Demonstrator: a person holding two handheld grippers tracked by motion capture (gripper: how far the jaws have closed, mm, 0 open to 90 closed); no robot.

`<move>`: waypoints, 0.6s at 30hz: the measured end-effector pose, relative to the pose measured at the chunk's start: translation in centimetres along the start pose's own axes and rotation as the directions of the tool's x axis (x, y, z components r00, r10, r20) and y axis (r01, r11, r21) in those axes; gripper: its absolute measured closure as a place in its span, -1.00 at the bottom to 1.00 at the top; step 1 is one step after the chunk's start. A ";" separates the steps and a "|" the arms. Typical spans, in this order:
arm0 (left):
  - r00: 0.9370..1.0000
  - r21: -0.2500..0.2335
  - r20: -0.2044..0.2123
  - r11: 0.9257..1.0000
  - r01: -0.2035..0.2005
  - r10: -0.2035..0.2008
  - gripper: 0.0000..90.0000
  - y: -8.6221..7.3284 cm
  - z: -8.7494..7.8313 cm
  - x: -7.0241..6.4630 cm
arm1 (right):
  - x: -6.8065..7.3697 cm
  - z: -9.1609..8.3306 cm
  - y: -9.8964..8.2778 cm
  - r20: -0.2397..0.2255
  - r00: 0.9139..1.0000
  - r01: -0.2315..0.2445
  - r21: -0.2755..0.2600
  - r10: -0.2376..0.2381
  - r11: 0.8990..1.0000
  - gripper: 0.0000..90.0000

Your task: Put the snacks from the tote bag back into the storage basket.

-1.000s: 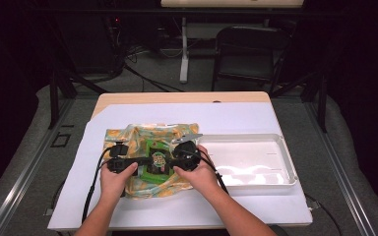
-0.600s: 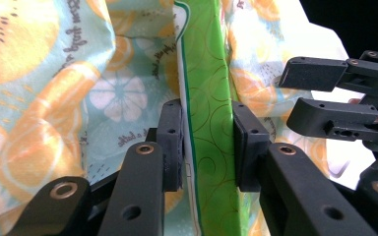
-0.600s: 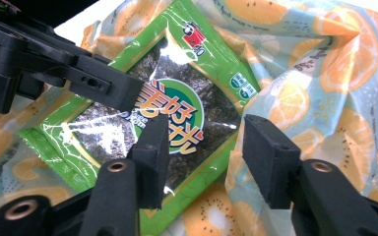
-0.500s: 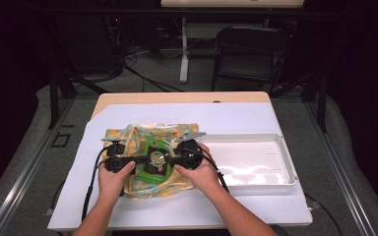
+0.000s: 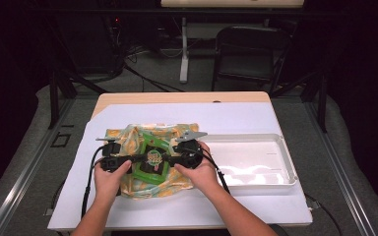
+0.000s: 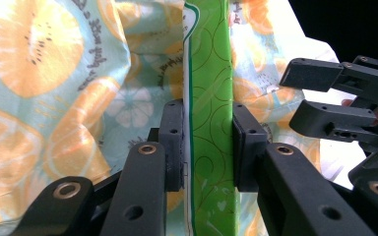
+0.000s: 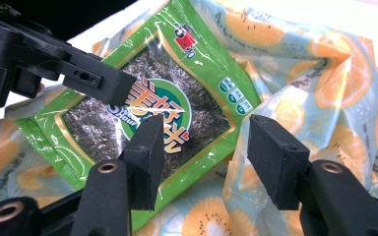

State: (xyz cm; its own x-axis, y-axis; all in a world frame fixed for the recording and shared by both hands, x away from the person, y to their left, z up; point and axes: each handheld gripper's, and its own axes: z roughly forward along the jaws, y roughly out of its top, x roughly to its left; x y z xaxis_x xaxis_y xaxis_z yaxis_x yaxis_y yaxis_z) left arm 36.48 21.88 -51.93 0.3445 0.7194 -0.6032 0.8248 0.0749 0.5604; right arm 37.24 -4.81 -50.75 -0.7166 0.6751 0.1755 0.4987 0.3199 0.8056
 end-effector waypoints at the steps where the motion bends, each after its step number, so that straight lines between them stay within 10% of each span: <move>1: 1.000 -0.007 -0.002 1.000 0.008 -0.008 0.60 0.0 -0.1 -0.1 | 0.0 -0.1 0.0 -0.005 1.000 0.002 -0.004 -0.002 1.000 0.09; 18: 1.000 -0.056 0.000 0.998 -0.011 0.011 0.60 0.4 -2.1 -0.1 | -0.2 0.2 -0.1 -0.038 0.999 -0.005 0.020 0.005 1.000 0.14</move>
State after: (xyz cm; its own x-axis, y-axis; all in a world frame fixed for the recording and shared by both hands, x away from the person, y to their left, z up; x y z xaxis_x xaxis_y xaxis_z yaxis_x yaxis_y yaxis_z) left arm 35.83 23.24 -50.43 0.3537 0.7200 -0.5971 0.7944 0.1058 0.5981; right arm 37.44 -4.85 -50.94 -0.7318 0.6512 0.2011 0.5117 0.3300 0.7933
